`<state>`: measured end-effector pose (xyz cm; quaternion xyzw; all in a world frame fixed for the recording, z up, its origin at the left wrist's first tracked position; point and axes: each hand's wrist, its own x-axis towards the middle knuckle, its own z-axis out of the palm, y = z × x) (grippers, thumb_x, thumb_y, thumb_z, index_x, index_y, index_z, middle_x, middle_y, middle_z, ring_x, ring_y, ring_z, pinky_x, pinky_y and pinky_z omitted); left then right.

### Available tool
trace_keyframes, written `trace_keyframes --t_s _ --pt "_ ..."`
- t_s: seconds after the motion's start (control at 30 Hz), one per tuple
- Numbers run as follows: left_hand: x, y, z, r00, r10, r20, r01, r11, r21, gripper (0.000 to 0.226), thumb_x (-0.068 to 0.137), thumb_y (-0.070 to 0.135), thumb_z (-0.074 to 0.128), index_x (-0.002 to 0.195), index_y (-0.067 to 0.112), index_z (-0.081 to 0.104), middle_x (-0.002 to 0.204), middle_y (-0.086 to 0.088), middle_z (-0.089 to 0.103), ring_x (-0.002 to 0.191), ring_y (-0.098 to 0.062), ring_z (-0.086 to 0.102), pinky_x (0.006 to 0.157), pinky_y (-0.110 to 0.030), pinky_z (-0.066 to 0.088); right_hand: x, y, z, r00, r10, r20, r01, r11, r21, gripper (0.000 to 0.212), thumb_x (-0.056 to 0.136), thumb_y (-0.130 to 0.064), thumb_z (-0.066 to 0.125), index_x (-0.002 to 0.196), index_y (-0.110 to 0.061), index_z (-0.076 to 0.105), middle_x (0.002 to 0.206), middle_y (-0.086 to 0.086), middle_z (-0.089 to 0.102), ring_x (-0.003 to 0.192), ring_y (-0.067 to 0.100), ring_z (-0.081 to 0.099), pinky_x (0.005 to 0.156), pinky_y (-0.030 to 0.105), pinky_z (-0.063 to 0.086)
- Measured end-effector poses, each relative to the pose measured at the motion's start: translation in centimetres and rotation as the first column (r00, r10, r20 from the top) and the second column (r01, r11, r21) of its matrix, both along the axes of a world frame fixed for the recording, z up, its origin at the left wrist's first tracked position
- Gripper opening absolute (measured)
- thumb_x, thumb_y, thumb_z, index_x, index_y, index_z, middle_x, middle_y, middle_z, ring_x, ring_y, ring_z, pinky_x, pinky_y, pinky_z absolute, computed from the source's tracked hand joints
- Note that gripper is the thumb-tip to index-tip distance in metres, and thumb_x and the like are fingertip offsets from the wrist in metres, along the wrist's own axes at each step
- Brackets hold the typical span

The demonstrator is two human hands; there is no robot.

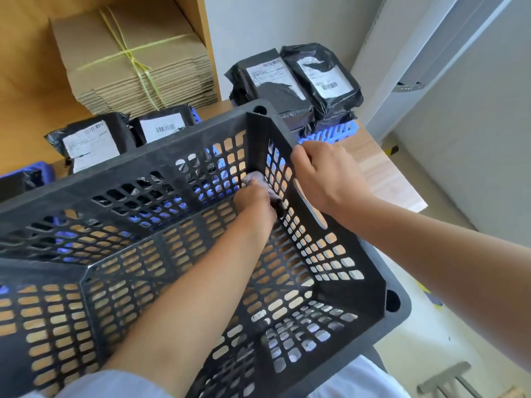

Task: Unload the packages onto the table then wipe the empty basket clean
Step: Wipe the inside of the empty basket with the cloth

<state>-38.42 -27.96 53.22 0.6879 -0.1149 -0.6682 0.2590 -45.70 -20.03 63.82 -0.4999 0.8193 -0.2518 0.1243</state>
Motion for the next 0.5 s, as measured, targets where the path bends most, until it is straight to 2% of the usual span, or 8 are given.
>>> trace_keyframes --t_s 0.07,0.13,0.27,0.37,0.5 --pt "0.0 -0.1 0.2 1.000 0.002 -0.018 -0.003 0.997 -0.074 0.033 0.097 0.025 0.060 0.110 -0.005 0.061 0.093 -0.014 0.068 0.089 -0.033 0.069 0.078 -0.042 0.059 -0.1 0.0 0.2 0.999 -0.014 0.048 0.014 1.000 -0.006 0.042 0.098 -0.029 0.035 0.058 -0.016 0.035 0.055 0.001 0.041 0.062 0.030 0.046 0.050 0.033 0.022" --pt "0.2 0.5 1.2 0.999 -0.020 -0.039 0.015 0.992 -0.129 0.022 0.099 0.024 0.058 0.094 0.003 0.062 0.078 -0.007 0.062 0.080 -0.027 0.064 0.079 -0.039 0.056 -0.1 0.1 0.3 0.996 -0.017 0.088 0.017 1.000 0.002 0.042 0.098 -0.025 0.036 0.057 -0.017 0.034 0.056 0.000 0.040 0.064 0.030 0.046 0.051 0.034 0.022" --pt "0.2 1.5 3.7 0.997 -0.028 -0.067 0.010 0.965 -0.261 0.024 0.102 0.029 0.049 0.099 0.010 0.062 0.073 0.002 0.054 0.077 -0.018 0.054 0.077 -0.030 0.044 -0.1 0.1 0.6 0.993 0.027 0.115 -0.027 1.000 0.001 0.042 0.100 -0.023 0.035 0.059 -0.018 0.034 0.060 0.002 0.042 0.068 0.031 0.046 0.055 0.036 0.030" --pt "0.2 2.2 5.7 0.995 -0.008 -0.099 -0.026 0.941 -0.338 0.021 0.097 0.016 0.056 0.079 0.012 0.066 0.070 -0.003 0.063 0.070 -0.022 0.063 0.071 -0.030 0.050 -0.1 0.1 0.9 0.991 0.081 0.105 -0.082 0.997 0.001 0.040 0.103 -0.021 0.034 0.063 -0.018 0.033 0.071 0.007 0.047 0.076 0.036 0.052 0.065 0.042 0.042" --pt "0.5 3.1 7.6 0.996 -0.047 -0.074 0.013 0.913 -0.408 0.019 0.097 0.018 0.058 0.082 0.014 0.069 0.084 -0.010 0.070 0.083 -0.027 0.068 0.079 -0.039 0.054 -0.2 -0.2 0.6 0.988 0.045 0.144 -0.049 0.998 0.025 0.044 0.104 -0.033 0.031 0.063 -0.019 0.039 0.071 0.006 0.051 0.076 0.031 0.051 0.064 0.035 0.031"
